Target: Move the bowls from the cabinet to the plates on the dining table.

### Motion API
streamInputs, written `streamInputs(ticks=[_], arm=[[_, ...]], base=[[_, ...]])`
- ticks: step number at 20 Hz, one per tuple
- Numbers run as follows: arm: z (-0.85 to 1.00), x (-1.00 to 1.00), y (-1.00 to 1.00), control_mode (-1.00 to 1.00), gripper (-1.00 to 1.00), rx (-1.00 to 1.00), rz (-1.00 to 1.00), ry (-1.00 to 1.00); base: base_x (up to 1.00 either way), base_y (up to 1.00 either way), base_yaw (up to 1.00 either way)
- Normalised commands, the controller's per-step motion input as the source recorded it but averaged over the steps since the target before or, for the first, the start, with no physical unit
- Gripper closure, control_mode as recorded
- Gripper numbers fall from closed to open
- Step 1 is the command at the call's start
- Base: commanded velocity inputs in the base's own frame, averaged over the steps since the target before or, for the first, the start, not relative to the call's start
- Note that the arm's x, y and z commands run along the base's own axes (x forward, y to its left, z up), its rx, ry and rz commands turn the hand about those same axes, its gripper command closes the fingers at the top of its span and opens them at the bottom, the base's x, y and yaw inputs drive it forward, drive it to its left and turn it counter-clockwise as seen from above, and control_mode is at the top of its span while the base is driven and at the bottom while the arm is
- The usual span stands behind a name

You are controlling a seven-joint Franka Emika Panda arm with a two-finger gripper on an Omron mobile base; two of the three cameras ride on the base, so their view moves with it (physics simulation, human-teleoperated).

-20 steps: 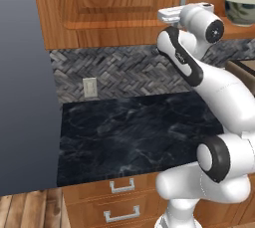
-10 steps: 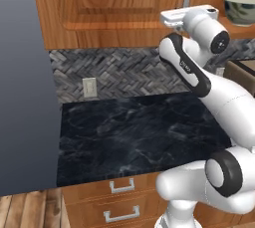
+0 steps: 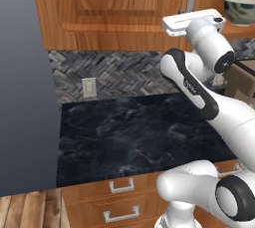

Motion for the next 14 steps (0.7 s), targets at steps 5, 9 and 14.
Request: streamInputs(ticks=[5, 9, 14], arm=[[0.0, -0.46, 0.62, -1.0, 1.0, 0.07, 0.0, -0.04], [-0.05, -0.33, 0.53, -1.0, 1.0, 0.15, 0.0, 0.0], [-0.23, -0.46, 0.6, -1.0, 1.0, 0.2, 0.0, 0.0]], base=[[0.0, 0.0, 0.0], [0.0, 0.0, 0.0], [0.0, 0.0, 0.0]])
